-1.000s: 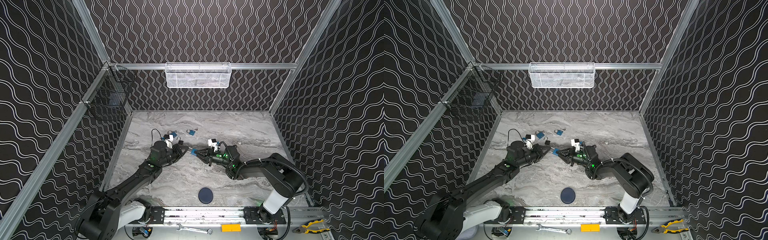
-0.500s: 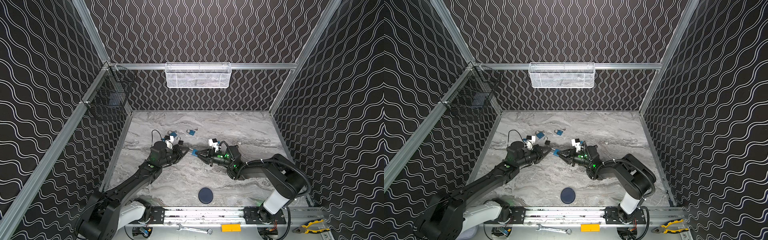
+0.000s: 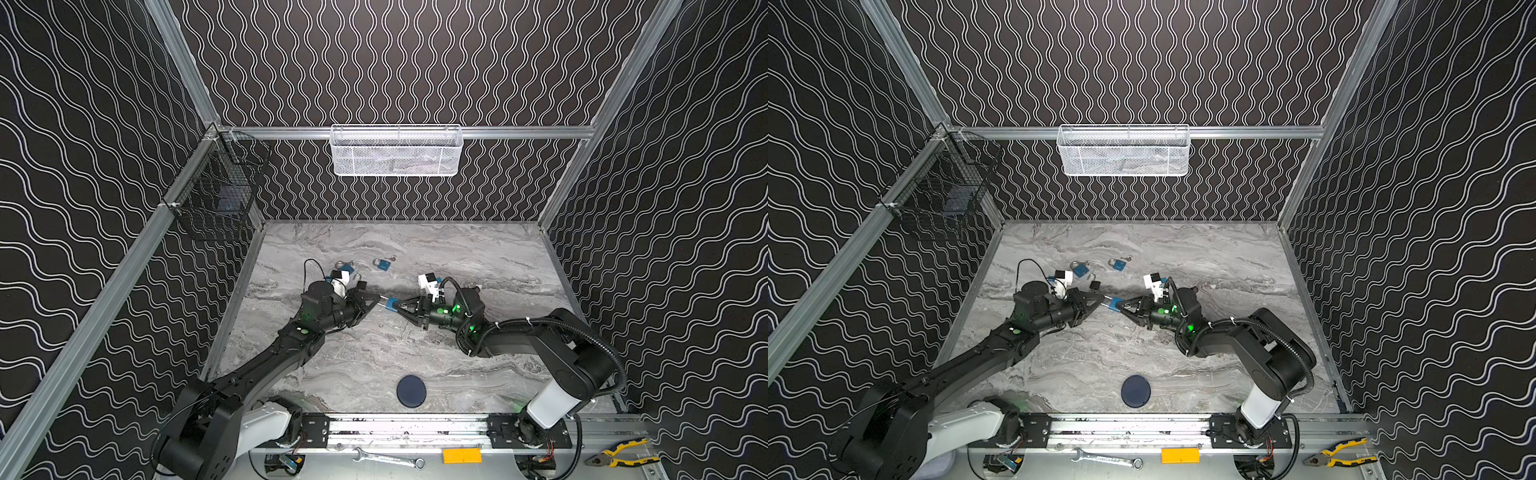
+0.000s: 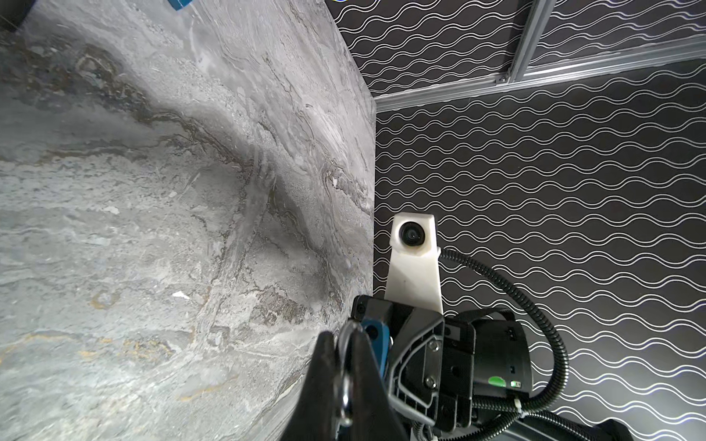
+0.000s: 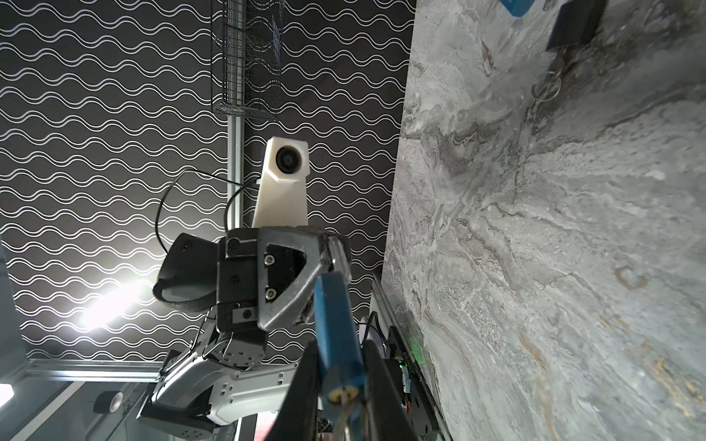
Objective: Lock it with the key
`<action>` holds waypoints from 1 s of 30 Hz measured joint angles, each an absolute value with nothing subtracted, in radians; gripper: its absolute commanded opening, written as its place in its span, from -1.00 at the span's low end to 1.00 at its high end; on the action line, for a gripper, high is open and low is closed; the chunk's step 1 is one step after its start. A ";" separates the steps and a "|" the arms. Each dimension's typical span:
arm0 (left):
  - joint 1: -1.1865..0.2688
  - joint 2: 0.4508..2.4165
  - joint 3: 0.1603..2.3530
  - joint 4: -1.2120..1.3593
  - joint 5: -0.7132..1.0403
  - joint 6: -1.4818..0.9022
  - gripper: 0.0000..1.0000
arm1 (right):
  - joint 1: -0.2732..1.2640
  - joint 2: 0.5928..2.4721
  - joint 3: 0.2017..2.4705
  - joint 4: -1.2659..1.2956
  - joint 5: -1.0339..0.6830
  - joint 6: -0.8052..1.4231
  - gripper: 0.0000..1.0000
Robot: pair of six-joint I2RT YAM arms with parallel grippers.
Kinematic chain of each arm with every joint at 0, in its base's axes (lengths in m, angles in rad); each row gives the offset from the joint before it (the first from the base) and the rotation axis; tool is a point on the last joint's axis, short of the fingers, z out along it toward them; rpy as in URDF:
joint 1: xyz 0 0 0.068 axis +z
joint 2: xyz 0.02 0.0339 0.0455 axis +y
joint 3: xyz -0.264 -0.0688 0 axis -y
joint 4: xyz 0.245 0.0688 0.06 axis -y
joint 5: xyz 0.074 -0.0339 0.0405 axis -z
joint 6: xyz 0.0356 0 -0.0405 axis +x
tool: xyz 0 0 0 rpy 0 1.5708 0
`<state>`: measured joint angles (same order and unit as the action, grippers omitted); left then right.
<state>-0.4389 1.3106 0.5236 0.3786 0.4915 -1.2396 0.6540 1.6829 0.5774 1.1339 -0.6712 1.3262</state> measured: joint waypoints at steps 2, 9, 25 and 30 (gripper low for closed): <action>-0.443 1.311 0.524 0.380 0.483 -1.250 -1.00 | 0.653 1.684 0.580 1.134 -0.674 1.324 -0.90; -0.461 1.310 0.524 0.387 0.435 -1.254 -1.00 | 0.646 1.701 0.599 1.132 -0.690 1.325 -0.93; -0.479 1.299 0.517 0.405 0.387 -1.257 -1.00 | 0.640 1.732 0.612 1.172 -0.715 1.350 -0.96; -0.480 1.278 0.507 0.415 0.383 -1.229 -1.00 | 0.636 1.757 0.607 1.235 -0.731 1.402 -0.96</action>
